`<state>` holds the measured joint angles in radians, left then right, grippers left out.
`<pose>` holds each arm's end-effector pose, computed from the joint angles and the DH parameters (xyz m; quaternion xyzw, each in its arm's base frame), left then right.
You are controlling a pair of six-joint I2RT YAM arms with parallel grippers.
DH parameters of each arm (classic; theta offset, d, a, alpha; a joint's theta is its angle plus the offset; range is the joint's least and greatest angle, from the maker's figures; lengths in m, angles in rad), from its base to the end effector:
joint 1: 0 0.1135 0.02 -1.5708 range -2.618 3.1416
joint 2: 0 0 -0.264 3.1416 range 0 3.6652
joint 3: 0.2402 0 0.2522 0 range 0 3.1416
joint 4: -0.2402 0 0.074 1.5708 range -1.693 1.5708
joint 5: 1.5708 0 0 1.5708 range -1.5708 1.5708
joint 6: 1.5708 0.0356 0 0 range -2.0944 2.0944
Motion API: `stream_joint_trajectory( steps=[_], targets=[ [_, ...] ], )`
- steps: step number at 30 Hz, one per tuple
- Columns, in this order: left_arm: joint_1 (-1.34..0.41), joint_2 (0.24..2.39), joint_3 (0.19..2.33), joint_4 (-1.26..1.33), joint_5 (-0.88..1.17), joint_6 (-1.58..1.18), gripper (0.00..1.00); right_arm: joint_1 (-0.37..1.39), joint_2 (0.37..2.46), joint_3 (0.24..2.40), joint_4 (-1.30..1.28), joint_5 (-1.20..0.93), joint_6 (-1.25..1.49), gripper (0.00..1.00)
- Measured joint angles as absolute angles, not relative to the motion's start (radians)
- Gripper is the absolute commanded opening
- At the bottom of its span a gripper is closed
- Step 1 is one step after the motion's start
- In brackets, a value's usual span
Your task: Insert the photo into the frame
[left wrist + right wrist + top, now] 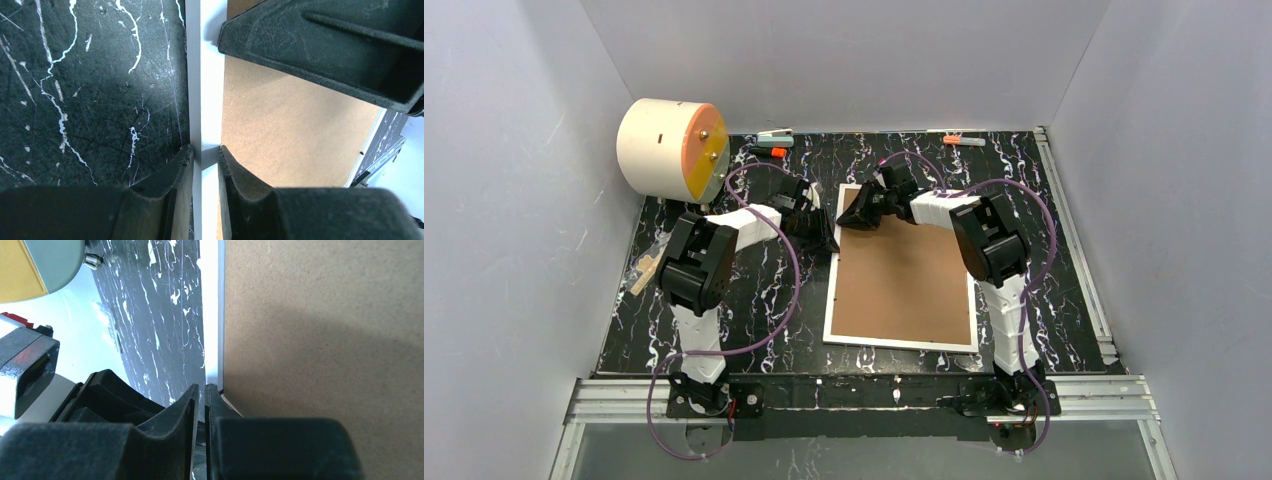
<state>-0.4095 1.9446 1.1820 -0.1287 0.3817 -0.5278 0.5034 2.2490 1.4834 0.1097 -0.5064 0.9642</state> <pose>0.3637 -0.1723 0.1502 0.0084 0.9278 -0.3074 0.2111 0.4184 0.2501 0.1285 0.0906 0.8709 0.4533 0.1670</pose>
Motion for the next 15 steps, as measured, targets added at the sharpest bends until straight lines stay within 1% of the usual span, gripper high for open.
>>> stream_joint_trajectory(
  steps=[15],
  targets=[
    [-0.41,1.947,1.185,-0.133,0.382,-0.527,0.14,0.501,2.239,1.451,0.14,-0.503,0.935,0.18]
  ],
)
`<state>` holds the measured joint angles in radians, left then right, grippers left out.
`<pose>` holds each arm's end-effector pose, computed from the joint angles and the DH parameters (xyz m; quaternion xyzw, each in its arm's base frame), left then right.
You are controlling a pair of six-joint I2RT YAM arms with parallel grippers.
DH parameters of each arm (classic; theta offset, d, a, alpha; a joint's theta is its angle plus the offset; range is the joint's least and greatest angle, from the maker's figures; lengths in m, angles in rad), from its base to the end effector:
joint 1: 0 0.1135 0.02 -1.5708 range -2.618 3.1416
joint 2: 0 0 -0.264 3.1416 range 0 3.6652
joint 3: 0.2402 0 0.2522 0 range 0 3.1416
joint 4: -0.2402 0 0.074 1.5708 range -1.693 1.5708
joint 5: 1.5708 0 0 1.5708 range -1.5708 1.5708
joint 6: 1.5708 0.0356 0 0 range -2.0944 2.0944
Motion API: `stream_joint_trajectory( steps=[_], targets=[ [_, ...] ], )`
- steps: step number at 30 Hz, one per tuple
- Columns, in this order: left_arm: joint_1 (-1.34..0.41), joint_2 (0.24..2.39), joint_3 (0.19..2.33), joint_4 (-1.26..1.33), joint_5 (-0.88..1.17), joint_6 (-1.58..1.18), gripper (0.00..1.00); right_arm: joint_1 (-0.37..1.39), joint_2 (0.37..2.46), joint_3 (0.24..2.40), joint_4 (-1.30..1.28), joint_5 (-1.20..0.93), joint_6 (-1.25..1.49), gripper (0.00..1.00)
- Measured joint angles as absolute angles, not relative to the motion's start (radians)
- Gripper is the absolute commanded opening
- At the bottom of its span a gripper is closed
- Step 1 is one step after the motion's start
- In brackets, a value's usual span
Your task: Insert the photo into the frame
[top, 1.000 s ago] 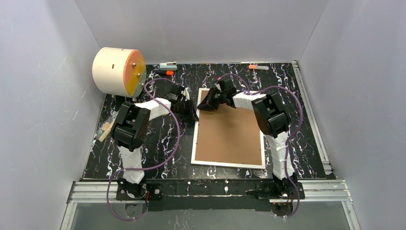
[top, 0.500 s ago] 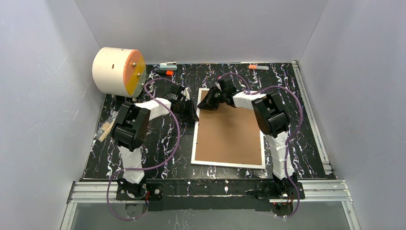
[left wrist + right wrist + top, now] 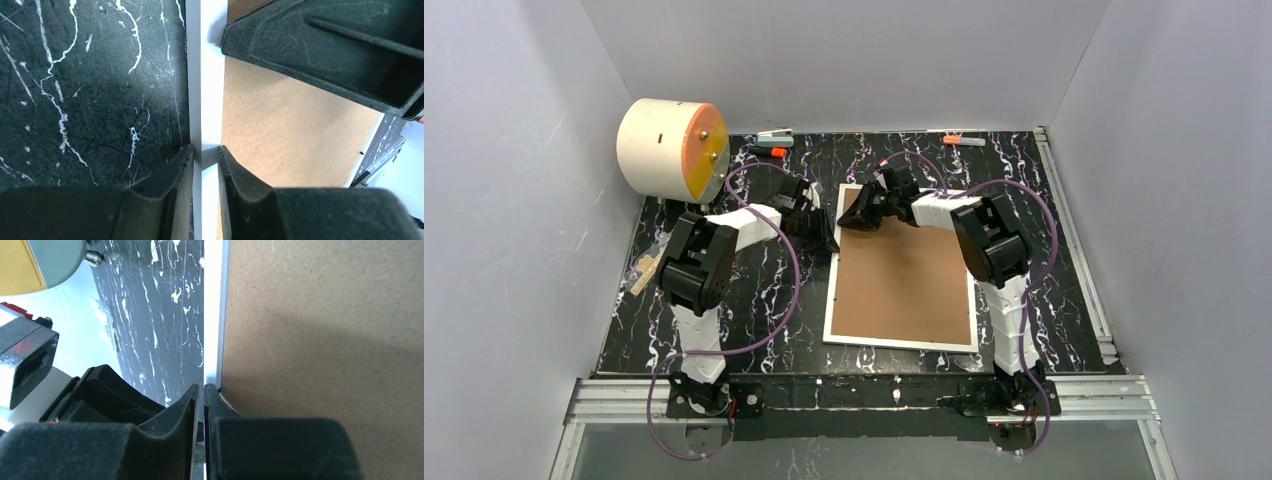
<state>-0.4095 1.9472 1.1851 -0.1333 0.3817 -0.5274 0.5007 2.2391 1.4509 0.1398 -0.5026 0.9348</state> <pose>0.3640 -0.1725 0.1498 0.0082 0.9285 -0.3066 0.2094 0.4152 0.2468 0.1258 0.0787 0.8709 0.4512 0.1782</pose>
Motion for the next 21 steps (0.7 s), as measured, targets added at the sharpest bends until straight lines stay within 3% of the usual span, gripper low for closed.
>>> stream_joint_trajectory(
  steps=[15,21],
  targets=[
    [-0.41,1.947,1.185,-0.134,0.381,-0.527,0.14,0.489,2.23,1.417,0.152,-0.501,0.925,0.18],
    [-0.41,1.947,1.185,-0.134,0.381,-0.527,0.14,0.488,2.227,1.41,0.164,-0.498,0.926,0.26]
  ],
)
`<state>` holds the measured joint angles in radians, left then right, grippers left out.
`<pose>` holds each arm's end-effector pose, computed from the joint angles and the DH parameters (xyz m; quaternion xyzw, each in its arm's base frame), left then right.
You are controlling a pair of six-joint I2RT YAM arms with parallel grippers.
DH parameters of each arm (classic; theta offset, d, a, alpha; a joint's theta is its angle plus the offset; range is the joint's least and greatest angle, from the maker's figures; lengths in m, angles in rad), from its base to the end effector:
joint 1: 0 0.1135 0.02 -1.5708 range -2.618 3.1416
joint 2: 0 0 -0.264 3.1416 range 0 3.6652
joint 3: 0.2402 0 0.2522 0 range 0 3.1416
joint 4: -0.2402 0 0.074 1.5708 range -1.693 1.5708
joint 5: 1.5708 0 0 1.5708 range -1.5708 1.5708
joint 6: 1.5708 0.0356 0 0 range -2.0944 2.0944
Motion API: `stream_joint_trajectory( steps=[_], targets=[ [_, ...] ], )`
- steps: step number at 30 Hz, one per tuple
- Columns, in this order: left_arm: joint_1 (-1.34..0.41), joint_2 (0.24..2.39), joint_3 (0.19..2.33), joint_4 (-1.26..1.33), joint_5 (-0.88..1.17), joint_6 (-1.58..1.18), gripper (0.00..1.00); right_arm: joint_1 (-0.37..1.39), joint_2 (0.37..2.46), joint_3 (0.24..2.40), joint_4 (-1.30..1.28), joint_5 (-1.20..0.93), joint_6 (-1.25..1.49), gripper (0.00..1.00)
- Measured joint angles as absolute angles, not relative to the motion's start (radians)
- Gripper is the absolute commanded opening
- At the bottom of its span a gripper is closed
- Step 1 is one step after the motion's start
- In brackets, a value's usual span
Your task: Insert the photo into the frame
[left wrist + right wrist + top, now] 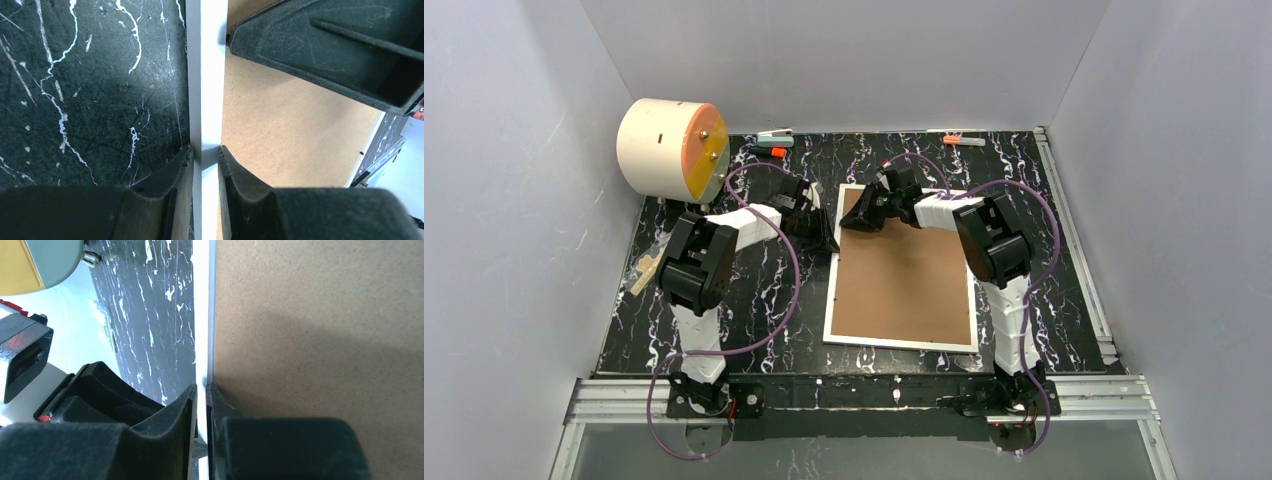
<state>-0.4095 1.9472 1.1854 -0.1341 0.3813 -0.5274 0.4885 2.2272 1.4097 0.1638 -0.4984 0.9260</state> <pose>0.3640 -0.1724 0.1498 0.0080 0.9286 -0.3063 0.2093 0.4123 0.2384 0.1210 0.0820 0.8720 0.4468 0.1824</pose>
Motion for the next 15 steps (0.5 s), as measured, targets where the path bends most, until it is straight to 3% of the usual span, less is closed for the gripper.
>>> stream_joint_trajectory(
  steps=[8,15],
  targets=[
    [-0.41,1.948,1.193,-0.144,0.379,-0.524,0.19,0.486,2.173,1.449,0.001,-0.35,0.89,0.38],
    [-0.414,1.95,1.218,-0.176,0.37,-0.474,0.37,0.408,2.046,1.422,-0.218,-0.152,0.792,0.42]
  ],
)
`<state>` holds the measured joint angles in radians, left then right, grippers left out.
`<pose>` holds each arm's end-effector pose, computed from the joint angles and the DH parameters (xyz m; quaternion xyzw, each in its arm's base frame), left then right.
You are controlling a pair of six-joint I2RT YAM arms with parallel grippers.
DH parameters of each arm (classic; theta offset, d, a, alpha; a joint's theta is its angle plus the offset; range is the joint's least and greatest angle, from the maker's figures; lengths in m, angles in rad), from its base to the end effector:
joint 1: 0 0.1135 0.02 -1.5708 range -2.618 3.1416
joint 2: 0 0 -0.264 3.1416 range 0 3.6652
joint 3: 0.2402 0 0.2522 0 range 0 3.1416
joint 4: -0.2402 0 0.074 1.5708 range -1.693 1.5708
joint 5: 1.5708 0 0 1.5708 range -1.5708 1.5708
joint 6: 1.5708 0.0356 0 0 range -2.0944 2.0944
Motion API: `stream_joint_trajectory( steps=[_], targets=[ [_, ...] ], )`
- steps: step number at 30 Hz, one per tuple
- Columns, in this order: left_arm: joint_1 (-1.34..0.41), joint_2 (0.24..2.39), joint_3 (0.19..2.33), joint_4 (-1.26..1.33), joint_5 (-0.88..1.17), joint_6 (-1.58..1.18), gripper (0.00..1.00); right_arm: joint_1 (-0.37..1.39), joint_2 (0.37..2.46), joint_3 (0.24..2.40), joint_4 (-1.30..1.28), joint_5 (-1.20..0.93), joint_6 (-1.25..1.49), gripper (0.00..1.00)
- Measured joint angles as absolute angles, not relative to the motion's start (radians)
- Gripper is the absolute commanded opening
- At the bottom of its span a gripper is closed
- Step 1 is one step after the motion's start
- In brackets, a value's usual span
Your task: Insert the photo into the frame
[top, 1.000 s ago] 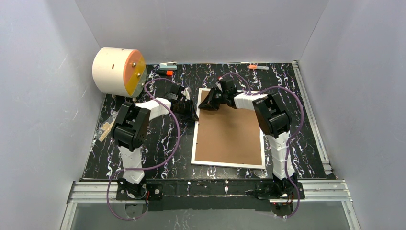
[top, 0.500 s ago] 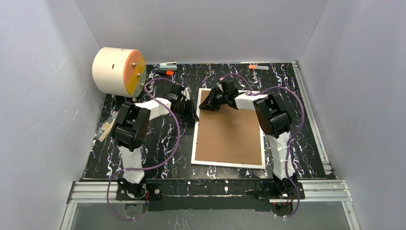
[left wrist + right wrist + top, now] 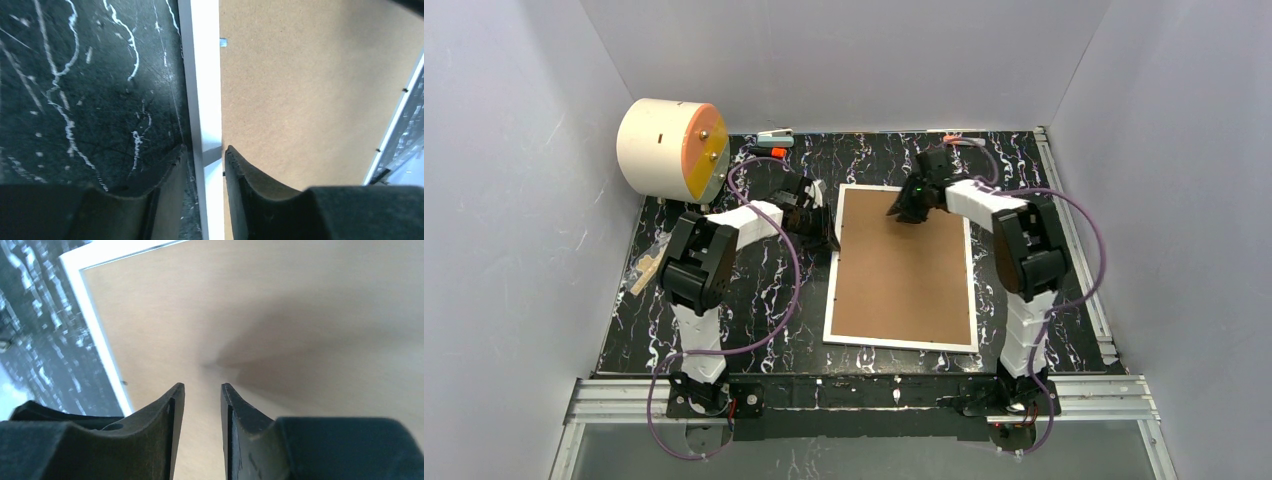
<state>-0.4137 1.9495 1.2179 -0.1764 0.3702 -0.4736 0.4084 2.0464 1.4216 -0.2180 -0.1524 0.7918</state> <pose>0.3665 -0.1750 0.1553 0.0320 0.9308 -0.2945 0.2141 0.4084 0.1826 0.1721 0.1509 0.9199 0.2592 0.2528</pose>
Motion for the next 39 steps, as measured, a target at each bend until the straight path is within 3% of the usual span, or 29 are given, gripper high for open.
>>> stream_joint_trajectory(
  steps=[4,10,17,25,33,39],
  targets=[
    [-0.413,1.925,1.225,-0.199,0.316,-0.419,0.47,0.308,1.896,1.318,-0.318,-0.07,0.778,0.44],
    [-0.407,1.776,1.155,-0.241,0.226,-0.36,0.66,0.166,1.666,1.199,-0.503,0.118,0.774,0.7],
    [-0.405,1.628,1.055,-0.238,0.262,-0.345,0.77,0.109,1.567,1.016,-0.65,0.173,0.749,0.85],
    [-0.405,1.8,1.084,-0.203,0.393,-0.361,0.77,0.099,1.414,0.822,-0.662,-0.006,0.736,0.88],
    [-0.402,1.942,1.23,-0.169,0.52,-0.377,0.69,0.089,1.406,0.726,-0.558,-0.263,0.668,0.83],
    [-0.362,2.042,1.349,-0.119,0.537,-0.381,0.68,0.135,1.421,0.659,-0.49,-0.493,0.609,0.83]
  ],
)
